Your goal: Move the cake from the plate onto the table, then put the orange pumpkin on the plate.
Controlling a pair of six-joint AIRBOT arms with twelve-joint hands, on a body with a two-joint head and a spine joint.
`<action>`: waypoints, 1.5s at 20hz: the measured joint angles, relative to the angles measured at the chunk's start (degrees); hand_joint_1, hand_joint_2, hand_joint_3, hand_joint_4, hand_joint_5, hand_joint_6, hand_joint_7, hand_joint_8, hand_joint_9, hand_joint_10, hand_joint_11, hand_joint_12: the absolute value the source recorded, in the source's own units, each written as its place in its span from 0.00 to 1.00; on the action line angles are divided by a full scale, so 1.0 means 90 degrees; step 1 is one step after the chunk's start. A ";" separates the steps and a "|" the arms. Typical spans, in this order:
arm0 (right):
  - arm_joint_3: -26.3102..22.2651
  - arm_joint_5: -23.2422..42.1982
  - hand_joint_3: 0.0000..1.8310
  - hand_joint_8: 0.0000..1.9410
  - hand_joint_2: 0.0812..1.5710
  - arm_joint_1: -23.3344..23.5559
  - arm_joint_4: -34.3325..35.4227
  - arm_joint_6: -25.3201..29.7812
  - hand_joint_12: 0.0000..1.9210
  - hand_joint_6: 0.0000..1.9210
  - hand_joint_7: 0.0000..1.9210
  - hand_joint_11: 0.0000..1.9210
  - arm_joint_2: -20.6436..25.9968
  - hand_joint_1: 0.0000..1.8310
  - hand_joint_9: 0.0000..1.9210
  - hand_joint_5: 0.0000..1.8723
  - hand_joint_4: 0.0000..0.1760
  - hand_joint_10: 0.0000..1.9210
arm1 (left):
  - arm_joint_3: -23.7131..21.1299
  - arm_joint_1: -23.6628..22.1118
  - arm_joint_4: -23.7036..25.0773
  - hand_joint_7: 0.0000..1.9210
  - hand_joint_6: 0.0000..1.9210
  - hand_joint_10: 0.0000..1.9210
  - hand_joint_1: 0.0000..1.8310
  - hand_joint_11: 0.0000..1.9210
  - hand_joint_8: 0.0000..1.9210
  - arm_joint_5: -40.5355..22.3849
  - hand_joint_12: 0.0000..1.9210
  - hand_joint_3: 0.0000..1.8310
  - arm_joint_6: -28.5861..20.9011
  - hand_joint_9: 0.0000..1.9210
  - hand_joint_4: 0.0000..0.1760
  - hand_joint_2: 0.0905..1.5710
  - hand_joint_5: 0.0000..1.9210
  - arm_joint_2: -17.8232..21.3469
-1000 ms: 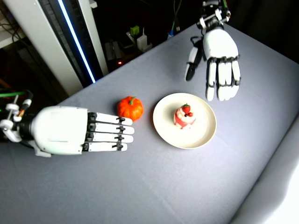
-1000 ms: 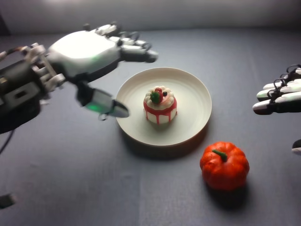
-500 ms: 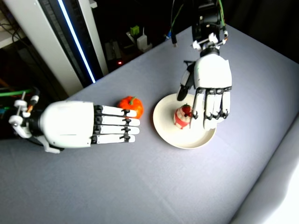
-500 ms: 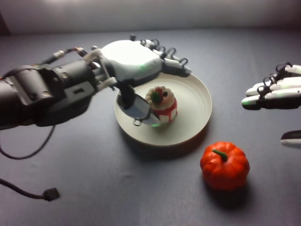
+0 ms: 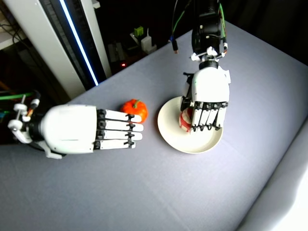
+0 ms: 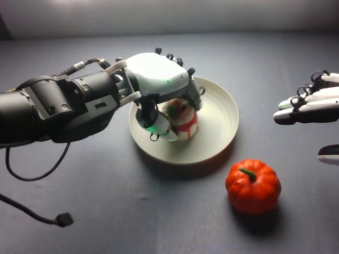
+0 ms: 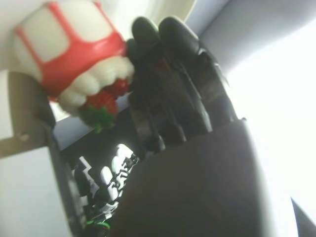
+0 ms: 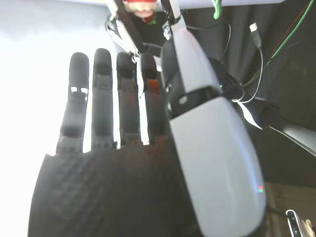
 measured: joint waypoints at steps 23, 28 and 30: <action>-0.0063 0.0024 0.00 0.00 0.78 -0.0002 -0.0107 0.0202 0.56 0.00 0.25 0.01 0.0017 0.55 0.24 0.29 0.08 0.00 | -0.2521 0.2494 -0.1919 0.57 0.16 0.27 0.70 0.48 0.51 -0.2268 0.61 0.00 0.1224 0.60 0.00 0.65 0.65 0.3028; 0.0002 -0.0134 0.00 0.00 0.78 -0.0007 -0.0442 0.0391 0.51 0.00 0.21 0.00 -0.0066 0.52 0.20 0.27 0.00 0.00 | -0.2460 0.2878 -0.2637 0.30 0.02 0.12 0.48 0.19 0.07 -0.2115 0.51 0.00 0.1416 0.32 0.00 0.66 0.26 0.2858; 0.0024 -0.0284 0.00 0.00 0.72 0.0000 -0.0712 0.0517 0.57 0.00 0.23 0.00 -0.0124 0.50 0.23 0.26 0.00 0.01 | -0.2475 0.2909 -0.2608 0.21 0.00 0.00 0.47 0.17 0.00 -0.2152 0.33 0.00 0.1416 0.26 0.14 0.60 0.13 0.2858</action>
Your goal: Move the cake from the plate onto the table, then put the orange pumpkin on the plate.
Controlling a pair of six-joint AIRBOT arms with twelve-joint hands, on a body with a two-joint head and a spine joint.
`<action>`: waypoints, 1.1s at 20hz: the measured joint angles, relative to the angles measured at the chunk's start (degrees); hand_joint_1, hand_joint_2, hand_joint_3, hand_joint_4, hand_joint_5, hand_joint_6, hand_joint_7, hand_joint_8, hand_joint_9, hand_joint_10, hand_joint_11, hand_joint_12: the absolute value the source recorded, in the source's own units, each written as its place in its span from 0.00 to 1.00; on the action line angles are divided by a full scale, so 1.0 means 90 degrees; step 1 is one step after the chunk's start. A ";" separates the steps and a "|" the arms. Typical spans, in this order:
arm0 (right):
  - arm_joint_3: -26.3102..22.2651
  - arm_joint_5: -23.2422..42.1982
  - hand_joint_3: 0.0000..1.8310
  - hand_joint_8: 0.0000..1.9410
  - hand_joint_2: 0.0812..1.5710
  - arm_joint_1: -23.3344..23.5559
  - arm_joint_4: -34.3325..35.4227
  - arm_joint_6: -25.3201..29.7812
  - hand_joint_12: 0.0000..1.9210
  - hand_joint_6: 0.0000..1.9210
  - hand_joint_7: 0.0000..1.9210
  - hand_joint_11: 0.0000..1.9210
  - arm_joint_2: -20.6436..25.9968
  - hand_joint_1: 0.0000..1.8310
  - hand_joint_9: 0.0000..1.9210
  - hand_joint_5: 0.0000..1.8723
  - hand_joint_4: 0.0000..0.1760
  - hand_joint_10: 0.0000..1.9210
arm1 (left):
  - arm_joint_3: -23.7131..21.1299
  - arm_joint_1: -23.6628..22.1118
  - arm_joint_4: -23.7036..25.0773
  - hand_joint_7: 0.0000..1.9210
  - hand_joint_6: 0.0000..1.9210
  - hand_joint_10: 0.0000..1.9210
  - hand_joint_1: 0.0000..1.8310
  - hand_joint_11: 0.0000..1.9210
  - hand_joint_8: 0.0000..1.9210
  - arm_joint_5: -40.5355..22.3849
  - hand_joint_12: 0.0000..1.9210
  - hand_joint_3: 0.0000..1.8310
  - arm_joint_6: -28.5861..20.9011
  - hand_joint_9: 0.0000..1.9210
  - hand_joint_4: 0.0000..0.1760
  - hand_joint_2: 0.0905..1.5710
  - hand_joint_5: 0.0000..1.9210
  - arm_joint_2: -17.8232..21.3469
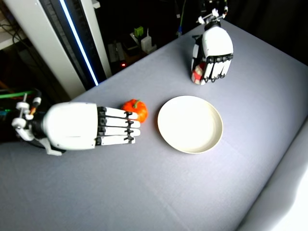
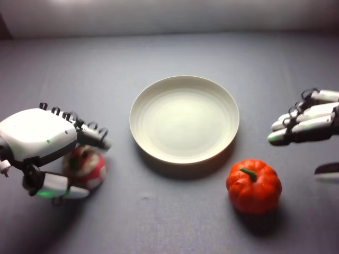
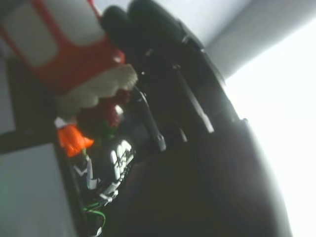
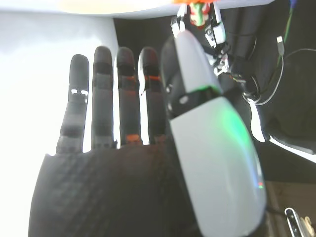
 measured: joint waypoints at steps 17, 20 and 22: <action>0.0070 -0.1253 0.00 0.00 0.52 0.1435 -0.2455 0.0287 0.54 0.00 0.19 0.10 -0.0639 0.53 0.25 0.19 0.15 0.00 | -0.0772 0.1022 -0.0697 0.03 0.00 0.00 0.48 0.00 0.00 -0.1647 0.52 0.00 -0.0124 0.13 0.61 0.50 0.03 0.0695; 0.0165 -0.1389 0.00 0.00 0.53 0.1491 -0.2589 0.0372 0.51 0.00 0.22 0.14 -0.0833 0.56 0.32 0.21 0.26 0.01 | -0.0772 0.1064 -0.0743 0.01 0.00 0.00 0.49 0.00 0.00 -0.1727 0.50 0.00 -0.0177 0.09 0.67 0.49 0.03 0.0695; 0.0192 -0.1506 0.00 0.01 0.56 0.1559 -0.2793 0.0384 0.56 0.01 0.29 0.44 -0.0959 0.65 0.46 0.28 0.00 0.07 | -0.0814 0.1076 -0.0692 0.01 0.00 0.00 0.38 0.00 0.00 -0.1746 0.48 0.01 -0.0221 0.09 0.74 0.54 0.03 0.0695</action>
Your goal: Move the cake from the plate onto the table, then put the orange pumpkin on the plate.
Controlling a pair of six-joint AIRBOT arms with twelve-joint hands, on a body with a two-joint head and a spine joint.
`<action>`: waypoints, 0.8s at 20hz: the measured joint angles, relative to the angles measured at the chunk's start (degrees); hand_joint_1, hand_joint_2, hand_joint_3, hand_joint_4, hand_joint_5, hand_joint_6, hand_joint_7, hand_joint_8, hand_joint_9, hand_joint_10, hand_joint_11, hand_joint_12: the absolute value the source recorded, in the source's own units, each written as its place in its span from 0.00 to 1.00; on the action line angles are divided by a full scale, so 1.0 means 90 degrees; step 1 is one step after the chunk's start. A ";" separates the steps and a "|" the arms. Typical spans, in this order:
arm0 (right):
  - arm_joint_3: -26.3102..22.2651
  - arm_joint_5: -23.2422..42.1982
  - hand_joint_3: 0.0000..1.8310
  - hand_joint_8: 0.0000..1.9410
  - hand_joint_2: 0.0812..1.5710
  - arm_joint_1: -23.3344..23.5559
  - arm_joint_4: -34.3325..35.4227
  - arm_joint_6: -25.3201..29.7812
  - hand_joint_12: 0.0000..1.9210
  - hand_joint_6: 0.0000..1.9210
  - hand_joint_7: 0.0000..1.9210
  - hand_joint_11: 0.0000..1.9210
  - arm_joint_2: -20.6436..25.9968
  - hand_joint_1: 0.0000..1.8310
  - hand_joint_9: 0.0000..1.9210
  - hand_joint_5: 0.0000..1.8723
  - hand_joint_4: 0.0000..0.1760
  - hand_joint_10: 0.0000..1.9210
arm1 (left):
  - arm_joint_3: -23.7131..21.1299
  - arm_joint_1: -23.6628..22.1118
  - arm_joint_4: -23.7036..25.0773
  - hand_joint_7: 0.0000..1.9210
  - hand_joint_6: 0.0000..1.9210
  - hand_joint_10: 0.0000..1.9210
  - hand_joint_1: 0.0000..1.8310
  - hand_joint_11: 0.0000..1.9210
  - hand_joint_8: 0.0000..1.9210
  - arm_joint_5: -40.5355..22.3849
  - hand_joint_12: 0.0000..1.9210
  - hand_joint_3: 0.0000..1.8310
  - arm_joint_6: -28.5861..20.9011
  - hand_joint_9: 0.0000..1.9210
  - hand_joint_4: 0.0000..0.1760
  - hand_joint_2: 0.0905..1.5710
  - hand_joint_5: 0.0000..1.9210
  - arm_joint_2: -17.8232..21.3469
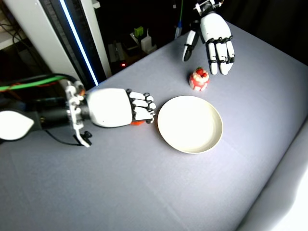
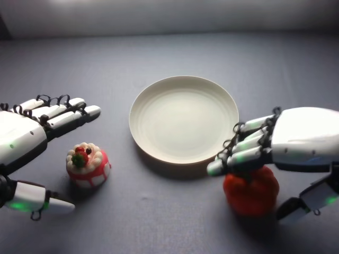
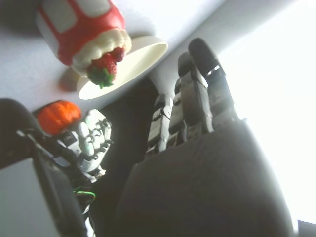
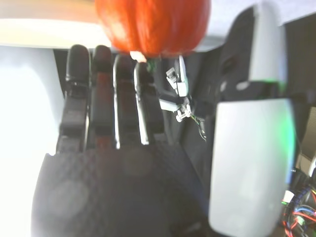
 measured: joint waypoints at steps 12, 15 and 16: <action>0.0228 0.0119 0.00 0.80 0.78 0.0593 0.0408 0.0010 0.88 0.61 0.38 0.58 0.0240 0.65 0.49 0.43 0.00 0.85 | -0.0085 0.0095 0.0158 0.01 0.00 0.00 0.45 0.00 0.00 -0.0386 0.51 0.00 -0.0289 0.10 0.47 0.51 0.06 0.0107; 0.0583 0.0209 0.00 0.81 0.76 0.1035 0.0466 0.0017 0.91 0.51 0.39 0.41 0.0075 0.67 0.41 0.48 0.00 0.82 | -0.0160 0.0187 0.0211 0.02 0.00 0.00 0.43 0.00 0.00 -0.0561 0.51 0.00 -0.0335 0.11 0.75 0.50 0.03 0.0248; 0.0680 0.0219 0.00 0.81 0.76 0.1124 0.0500 0.0015 0.91 0.51 0.39 0.41 0.0010 0.67 0.41 0.48 0.00 0.82 | -0.0160 0.0187 0.0226 0.02 0.00 0.00 0.43 0.00 0.00 -0.0607 0.51 0.00 -0.0335 0.11 0.75 0.50 0.03 0.0257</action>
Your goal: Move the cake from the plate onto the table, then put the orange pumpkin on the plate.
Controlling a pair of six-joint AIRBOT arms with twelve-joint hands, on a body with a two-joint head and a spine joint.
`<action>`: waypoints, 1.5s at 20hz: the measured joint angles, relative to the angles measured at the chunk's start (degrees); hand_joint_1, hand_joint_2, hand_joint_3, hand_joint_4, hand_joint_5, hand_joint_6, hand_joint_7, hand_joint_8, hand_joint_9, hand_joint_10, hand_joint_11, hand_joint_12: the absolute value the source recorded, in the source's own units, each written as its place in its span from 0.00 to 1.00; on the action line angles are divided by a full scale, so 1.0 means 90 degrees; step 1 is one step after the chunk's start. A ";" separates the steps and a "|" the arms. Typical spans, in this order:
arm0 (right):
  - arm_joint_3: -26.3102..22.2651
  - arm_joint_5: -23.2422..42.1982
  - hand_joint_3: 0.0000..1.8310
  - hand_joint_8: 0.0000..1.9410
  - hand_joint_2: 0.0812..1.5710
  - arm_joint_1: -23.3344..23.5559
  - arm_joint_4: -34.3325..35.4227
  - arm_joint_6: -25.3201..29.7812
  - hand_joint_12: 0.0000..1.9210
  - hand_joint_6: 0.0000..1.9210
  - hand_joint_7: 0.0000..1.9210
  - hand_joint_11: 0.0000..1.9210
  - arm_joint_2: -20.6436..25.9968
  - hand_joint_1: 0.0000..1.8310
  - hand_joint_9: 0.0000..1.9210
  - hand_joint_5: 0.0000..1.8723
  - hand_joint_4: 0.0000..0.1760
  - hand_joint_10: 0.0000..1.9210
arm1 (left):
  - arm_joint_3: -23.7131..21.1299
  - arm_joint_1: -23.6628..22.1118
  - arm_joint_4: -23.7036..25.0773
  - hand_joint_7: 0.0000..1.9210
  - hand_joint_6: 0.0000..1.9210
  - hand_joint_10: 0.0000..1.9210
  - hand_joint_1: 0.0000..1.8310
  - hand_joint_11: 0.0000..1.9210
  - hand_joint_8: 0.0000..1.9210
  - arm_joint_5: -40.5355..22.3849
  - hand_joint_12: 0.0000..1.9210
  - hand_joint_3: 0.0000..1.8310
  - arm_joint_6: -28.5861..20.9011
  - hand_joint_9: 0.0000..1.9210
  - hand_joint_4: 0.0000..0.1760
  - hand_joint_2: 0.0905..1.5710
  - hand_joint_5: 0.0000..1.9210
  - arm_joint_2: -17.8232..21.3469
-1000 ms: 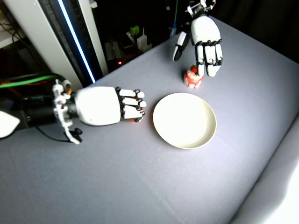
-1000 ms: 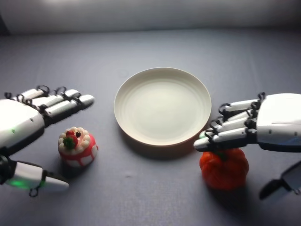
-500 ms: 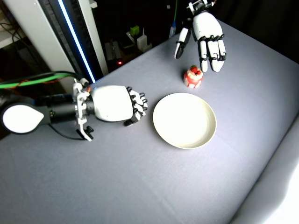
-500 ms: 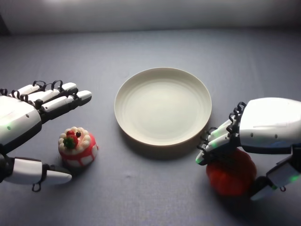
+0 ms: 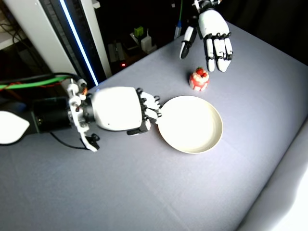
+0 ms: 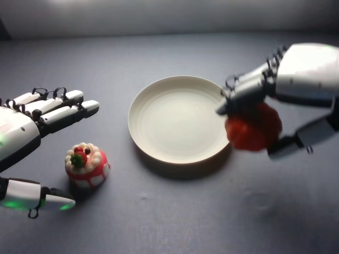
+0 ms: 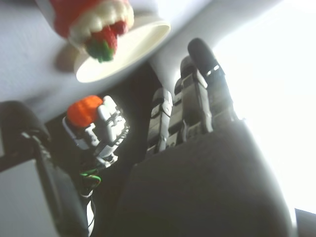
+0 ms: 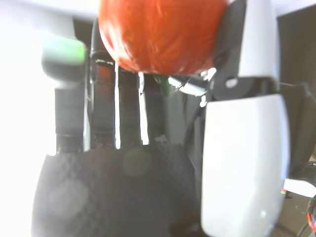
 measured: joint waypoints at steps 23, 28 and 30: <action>0.0775 -0.0814 0.00 0.00 0.44 0.0508 0.0595 -0.0005 0.01 0.00 0.00 0.00 -0.1263 0.27 0.00 0.00 1.00 0.00 | -0.0066 0.0117 0.0019 0.07 0.00 0.00 0.44 0.00 0.00 -0.0250 0.53 0.00 -0.0170 0.14 0.66 0.50 0.09 0.0002; -0.0112 0.0226 0.00 0.00 0.42 -0.0245 0.2021 -0.0646 0.00 0.00 0.00 0.00 0.0221 0.38 0.00 0.00 1.00 0.00 | -0.0148 0.0364 -0.0347 0.12 0.00 0.00 0.46 0.01 0.00 -0.0891 0.37 0.00 -0.0170 0.12 0.45 0.54 0.15 0.0102; -0.0457 0.0814 0.00 0.00 0.42 -0.0712 0.2591 -0.0916 0.00 0.00 0.00 0.00 0.0503 0.39 0.00 0.00 1.00 0.00 | -0.0138 0.0442 -0.0435 0.10 0.00 0.00 0.42 0.00 0.00 -0.1285 0.40 0.00 -0.0277 0.11 0.42 0.58 0.10 0.0100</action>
